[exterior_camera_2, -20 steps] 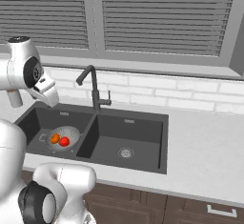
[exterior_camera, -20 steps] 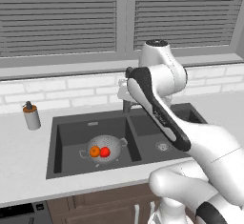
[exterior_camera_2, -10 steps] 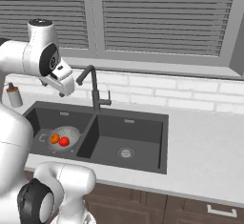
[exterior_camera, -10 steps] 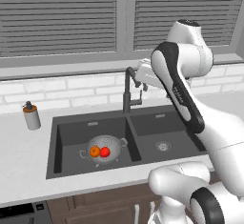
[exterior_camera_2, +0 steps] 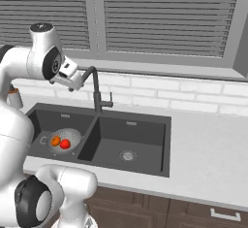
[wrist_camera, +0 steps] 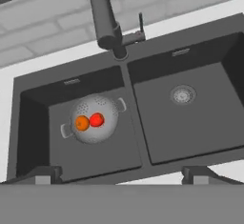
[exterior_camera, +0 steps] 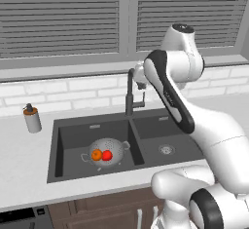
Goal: Put the colander in the sink, put the apple, orange in the colander, and turn on the sink faucet and pour water over the colander.
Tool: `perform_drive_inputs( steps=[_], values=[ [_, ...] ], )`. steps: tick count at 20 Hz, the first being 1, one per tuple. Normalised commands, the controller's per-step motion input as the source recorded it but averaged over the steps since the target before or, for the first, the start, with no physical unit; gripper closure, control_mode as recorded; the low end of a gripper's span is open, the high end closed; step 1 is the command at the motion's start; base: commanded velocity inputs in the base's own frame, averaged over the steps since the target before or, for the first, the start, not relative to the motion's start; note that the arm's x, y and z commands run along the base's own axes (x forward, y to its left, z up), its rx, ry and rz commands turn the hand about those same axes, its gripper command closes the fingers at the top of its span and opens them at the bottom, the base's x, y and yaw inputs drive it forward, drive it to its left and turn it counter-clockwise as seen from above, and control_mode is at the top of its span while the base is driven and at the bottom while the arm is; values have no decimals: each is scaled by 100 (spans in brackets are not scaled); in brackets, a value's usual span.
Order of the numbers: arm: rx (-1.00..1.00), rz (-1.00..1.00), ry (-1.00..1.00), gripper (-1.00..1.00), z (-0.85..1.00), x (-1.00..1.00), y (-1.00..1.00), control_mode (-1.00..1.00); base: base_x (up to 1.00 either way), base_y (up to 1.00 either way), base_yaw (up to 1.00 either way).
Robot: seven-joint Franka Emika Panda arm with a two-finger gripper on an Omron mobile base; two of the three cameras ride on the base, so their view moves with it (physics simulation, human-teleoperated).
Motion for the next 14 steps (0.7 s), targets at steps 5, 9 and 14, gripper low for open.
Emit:
perform_drive_inputs(
  steps=[5,9,14],
  values=[
    [-9,9,-19,-100,-9,46,0,-100,0,0,0],
    [0,3,-2,-100,4,85,0,-100,0,0,0],
    [0,0,6,-100,3,90,0,-100,0,0,0]
  ],
)
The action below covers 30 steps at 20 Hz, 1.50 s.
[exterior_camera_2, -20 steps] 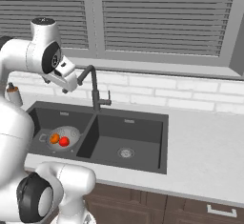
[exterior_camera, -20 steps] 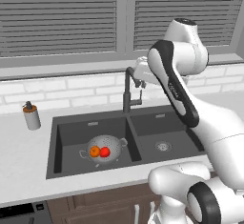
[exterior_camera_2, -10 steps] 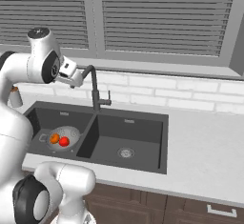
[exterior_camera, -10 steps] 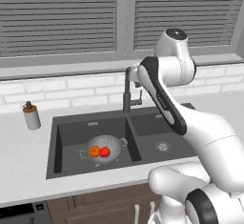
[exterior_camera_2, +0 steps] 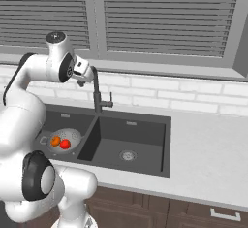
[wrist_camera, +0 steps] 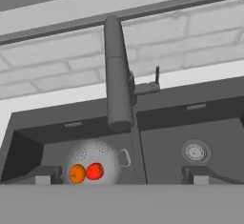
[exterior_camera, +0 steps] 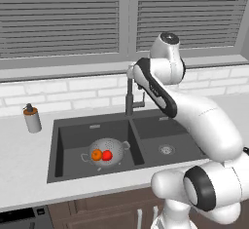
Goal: Put the colander in the sink, put the apple, orange in the colander, and turn on the sink faucet and pour water over the colander.
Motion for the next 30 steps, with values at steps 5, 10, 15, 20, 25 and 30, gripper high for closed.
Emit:
perform_drive_inputs(
  steps=[5,10,15,20,25,30],
  values=[
    [0,0,12,-100,-13,72,0,-100,0,0,0],
    [0,0,11,-100,-25,57,0,-100,0,0,0],
    [0,0,12,-100,-35,38,0,-100,0,0,0],
    [0,0,9,-100,-32,2,8,-100,0,0,0],
    [0,0,8,-100,-25,0,29,-100,0,0,0],
    [0,0,7,-100,-23,0,51,-100,0,0,0]
  ],
)
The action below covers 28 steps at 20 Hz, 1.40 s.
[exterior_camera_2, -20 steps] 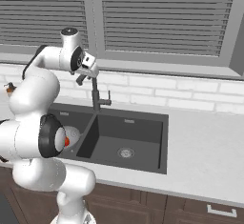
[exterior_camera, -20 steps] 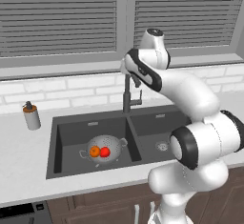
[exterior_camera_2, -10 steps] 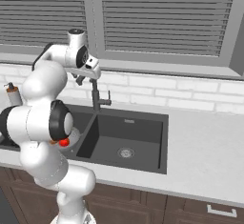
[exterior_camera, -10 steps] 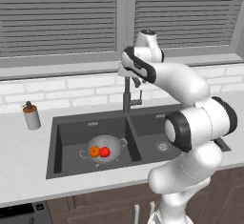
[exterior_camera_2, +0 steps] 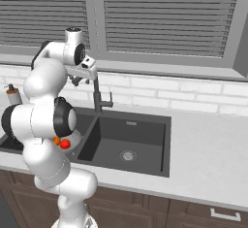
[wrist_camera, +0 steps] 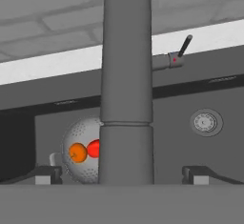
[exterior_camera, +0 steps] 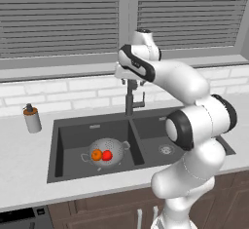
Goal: Put the colander in the sink, put the apple, orange in the colander, and turn on the sink faucet and pour water over the colander.
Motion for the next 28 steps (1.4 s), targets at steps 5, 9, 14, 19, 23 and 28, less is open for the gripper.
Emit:
perform_drive_inputs(
  steps=[5,9,14,19,23,28],
  values=[
    [0,0,4,-100,-24,3,62,-100,0,0,0],
    [0,0,3,-100,-21,19,73,-100,0,0,0],
    [0,-2,3,-100,-21,30,75,-100,0,0,0],
    [0,-3,3,-100,-18,31,63,-100,0,0,0],
    [0,-3,4,-100,-22,39,57,-100,0,0,0],
    [0,-3,5,-100,-15,22,41,-100,0,0,0]
  ],
)
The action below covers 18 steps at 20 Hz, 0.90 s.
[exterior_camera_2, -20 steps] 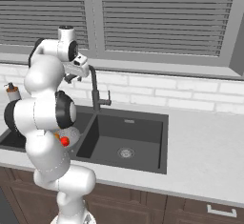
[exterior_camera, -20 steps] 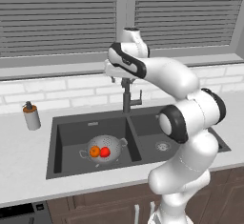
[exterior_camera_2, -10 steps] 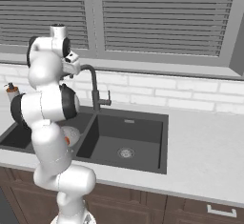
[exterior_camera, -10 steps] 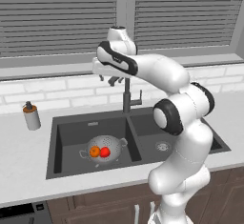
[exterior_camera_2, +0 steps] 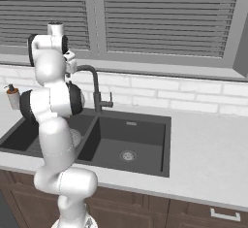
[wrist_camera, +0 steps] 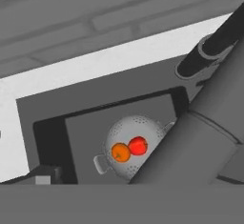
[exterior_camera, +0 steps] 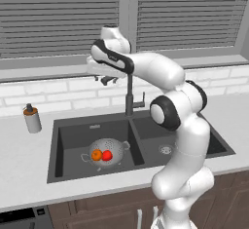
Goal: Put the colander in the sink, put the apple, orange in the colander, and turn on the sink faucet and pour water over the colander.
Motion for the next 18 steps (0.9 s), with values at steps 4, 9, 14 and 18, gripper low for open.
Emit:
perform_drive_inputs(
  steps=[4,9,14,18],
  values=[
    [0,-1,-8,-100,63,-71,0,-100,0,0,0],
    [1,0,-16,-100,100,-76,0,-100,0,0,0],
    [0,0,-12,-100,100,-81,-30,-100,0,0,0],
    [0,0,0,-100,36,-78,-97,-100,0,0,0]
  ],
)
